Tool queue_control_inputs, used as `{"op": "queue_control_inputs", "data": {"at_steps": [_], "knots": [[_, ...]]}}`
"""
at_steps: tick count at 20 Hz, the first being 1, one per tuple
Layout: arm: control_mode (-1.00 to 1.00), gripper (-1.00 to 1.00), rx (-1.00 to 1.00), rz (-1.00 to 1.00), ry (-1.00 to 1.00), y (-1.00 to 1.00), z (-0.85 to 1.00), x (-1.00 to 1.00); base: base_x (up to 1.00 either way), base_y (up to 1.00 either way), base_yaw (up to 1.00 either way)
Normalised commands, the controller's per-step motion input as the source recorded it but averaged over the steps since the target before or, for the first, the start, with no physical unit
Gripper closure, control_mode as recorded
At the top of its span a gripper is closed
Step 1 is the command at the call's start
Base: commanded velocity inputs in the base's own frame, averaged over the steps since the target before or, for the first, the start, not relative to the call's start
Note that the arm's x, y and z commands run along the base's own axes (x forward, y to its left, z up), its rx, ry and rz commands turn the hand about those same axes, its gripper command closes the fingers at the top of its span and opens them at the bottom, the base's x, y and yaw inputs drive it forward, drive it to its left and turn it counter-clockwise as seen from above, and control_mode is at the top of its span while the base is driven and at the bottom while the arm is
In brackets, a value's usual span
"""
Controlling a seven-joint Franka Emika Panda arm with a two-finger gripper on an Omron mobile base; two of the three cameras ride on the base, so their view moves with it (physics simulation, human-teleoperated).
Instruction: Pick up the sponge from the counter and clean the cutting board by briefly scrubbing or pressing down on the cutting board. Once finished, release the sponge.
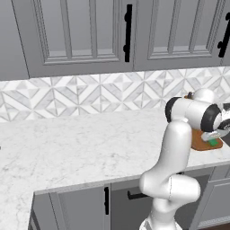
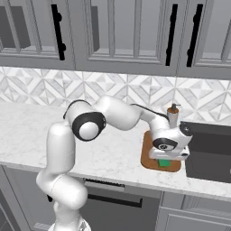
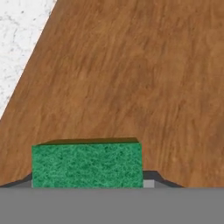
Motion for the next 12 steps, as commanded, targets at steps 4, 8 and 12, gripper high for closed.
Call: {"op": "queue_control_inputs", "data": {"at_steps": [4,8,12], "knots": [[-1.0,1.0,0.11,0.01,0.0,-0.59,0.0,0.0,0.0,0.0,0.0],[-1.0,1.0,0.07,0.01,0.0,-0.53,0.0,0.0,0.0,0.0,0.0],[-1.0,1.0,0.02,0.01,0.0,-0.27,0.0,0.0,0.0,0.0,0.0]]}}
